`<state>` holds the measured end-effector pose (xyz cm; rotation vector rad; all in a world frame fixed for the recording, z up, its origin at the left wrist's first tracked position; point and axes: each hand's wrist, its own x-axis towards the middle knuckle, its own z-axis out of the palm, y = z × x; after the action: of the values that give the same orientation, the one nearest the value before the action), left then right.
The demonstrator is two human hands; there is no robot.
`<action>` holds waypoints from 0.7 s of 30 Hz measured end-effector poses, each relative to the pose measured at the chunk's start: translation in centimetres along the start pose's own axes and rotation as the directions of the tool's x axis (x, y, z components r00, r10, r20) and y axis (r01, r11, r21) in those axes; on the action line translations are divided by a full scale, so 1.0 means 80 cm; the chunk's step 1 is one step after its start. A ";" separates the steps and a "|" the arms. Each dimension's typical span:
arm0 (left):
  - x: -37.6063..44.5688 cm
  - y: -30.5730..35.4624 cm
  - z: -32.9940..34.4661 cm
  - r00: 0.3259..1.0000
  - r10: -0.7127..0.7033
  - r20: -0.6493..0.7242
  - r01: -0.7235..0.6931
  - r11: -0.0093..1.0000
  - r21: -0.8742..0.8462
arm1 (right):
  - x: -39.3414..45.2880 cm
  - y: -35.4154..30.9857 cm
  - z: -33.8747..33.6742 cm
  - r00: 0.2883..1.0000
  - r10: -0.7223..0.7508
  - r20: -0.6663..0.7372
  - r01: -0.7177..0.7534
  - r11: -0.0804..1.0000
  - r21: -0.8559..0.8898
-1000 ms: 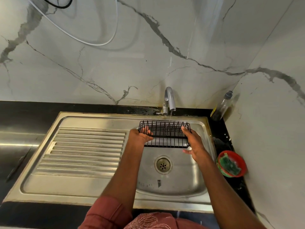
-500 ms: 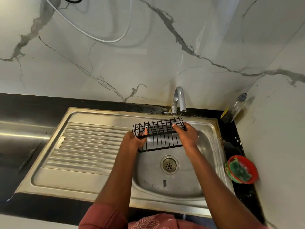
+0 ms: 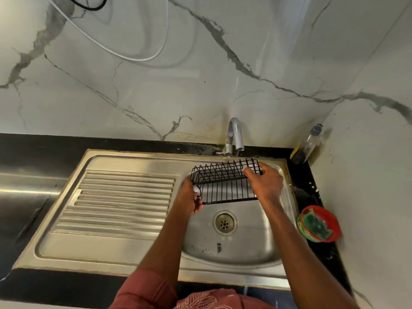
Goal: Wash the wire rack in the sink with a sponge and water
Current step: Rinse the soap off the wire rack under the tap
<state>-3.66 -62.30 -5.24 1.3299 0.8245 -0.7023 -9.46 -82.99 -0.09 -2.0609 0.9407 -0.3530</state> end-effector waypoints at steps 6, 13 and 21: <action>0.014 -0.020 0.052 0.992 0.121 0.043 -0.127 0.974 0.190 | 0.017 0.018 -0.056 0.998 0.035 -0.057 -0.036 0.999 -0.011; 0.002 -0.028 0.095 0.974 0.167 0.154 -0.206 0.935 0.288 | 0.030 0.056 -0.099 0.986 0.082 -0.148 -0.087 0.996 -0.025; 0.017 -0.061 0.080 0.950 0.265 0.162 -0.310 0.846 0.433 | 0.009 0.033 -0.102 0.998 -0.022 -0.058 0.016 0.994 -0.106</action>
<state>-6.26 -69.21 -8.67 1.7833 0.3717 -0.7370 -14.65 -89.19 2.86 -2.1665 0.9945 -0.3831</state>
